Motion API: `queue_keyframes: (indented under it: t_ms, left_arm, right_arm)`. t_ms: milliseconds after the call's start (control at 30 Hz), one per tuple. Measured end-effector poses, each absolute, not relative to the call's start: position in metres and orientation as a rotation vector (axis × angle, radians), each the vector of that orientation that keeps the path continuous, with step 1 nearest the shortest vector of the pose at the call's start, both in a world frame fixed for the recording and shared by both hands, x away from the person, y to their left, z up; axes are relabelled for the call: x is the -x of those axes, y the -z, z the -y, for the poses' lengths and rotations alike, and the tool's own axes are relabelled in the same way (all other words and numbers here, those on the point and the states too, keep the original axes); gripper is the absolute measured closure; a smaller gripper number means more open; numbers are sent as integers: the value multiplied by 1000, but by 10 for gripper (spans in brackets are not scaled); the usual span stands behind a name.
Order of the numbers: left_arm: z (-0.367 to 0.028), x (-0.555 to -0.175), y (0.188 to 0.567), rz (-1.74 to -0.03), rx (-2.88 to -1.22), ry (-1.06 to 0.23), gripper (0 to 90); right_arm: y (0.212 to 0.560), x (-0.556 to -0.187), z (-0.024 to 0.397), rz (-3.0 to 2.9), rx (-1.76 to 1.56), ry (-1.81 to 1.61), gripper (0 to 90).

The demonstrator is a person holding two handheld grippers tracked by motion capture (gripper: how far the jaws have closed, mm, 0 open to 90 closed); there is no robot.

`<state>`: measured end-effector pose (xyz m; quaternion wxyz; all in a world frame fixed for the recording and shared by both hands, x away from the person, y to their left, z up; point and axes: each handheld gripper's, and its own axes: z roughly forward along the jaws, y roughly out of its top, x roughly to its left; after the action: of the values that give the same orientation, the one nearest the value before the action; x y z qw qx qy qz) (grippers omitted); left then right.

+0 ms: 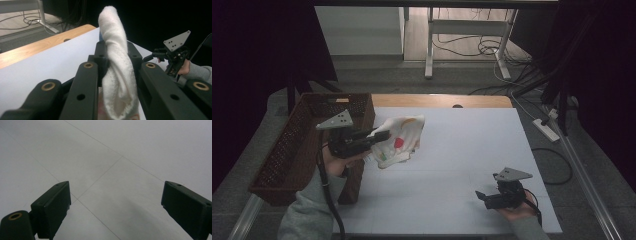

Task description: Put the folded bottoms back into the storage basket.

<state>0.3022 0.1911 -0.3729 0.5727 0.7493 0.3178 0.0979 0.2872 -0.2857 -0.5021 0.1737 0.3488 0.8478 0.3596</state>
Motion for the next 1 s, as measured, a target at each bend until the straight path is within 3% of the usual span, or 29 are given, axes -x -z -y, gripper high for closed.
queue_keyframes:
  t_ms: [1000]
  left_arm:
    - [-228, -293, 368, -782, -1671, -260, 759]
  right_arm:
    - [503, -287, 285, -2409, -986, -1011, 94]
